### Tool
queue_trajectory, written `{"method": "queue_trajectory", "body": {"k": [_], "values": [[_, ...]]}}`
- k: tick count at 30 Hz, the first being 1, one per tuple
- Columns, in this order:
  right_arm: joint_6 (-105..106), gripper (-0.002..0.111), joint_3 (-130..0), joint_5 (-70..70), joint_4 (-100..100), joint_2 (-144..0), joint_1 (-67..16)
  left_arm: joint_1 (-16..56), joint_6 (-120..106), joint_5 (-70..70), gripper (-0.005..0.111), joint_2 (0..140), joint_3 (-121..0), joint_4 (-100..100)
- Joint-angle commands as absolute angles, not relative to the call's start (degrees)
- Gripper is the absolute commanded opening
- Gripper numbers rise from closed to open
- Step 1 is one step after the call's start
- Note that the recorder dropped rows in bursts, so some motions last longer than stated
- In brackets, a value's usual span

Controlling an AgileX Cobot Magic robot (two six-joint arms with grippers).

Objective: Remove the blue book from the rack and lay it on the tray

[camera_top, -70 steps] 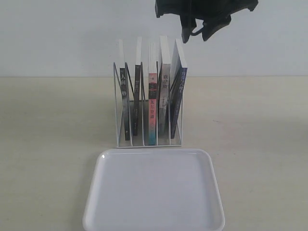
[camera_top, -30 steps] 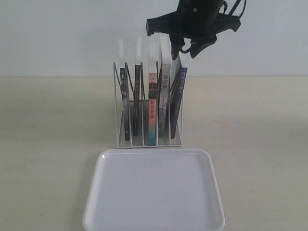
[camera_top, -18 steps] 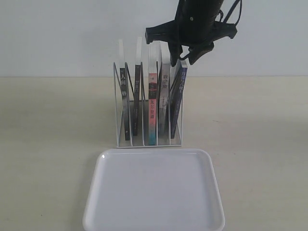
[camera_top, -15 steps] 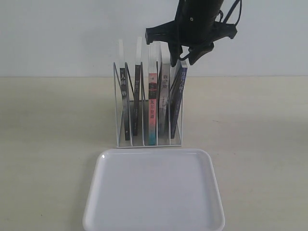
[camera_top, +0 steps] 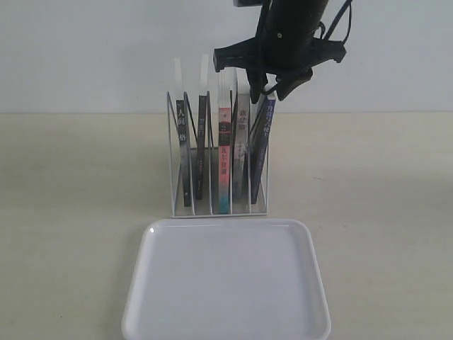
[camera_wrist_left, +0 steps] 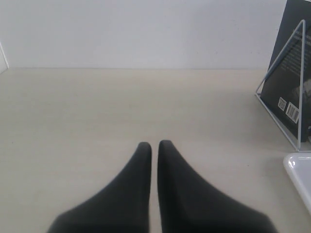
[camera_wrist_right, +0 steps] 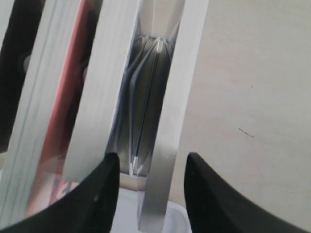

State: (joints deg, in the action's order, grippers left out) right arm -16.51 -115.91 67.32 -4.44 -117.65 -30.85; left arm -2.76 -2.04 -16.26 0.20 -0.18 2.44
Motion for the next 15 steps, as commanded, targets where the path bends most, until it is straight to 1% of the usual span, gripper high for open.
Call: {"method": "queue_trajectory", "body": {"k": [1, 15], "values": [[-15.96, 0.042, -115.93, 66.93, -5.04, -117.32, -30.38, -2.77, -1.91, -15.84, 0.004, 0.00, 0.00, 2.37], [-15.96, 0.042, -115.93, 66.21, -6.67, -119.26, -30.38, -2.77, -1.91, -15.84, 0.004, 0.00, 0.00, 2.37]]}}
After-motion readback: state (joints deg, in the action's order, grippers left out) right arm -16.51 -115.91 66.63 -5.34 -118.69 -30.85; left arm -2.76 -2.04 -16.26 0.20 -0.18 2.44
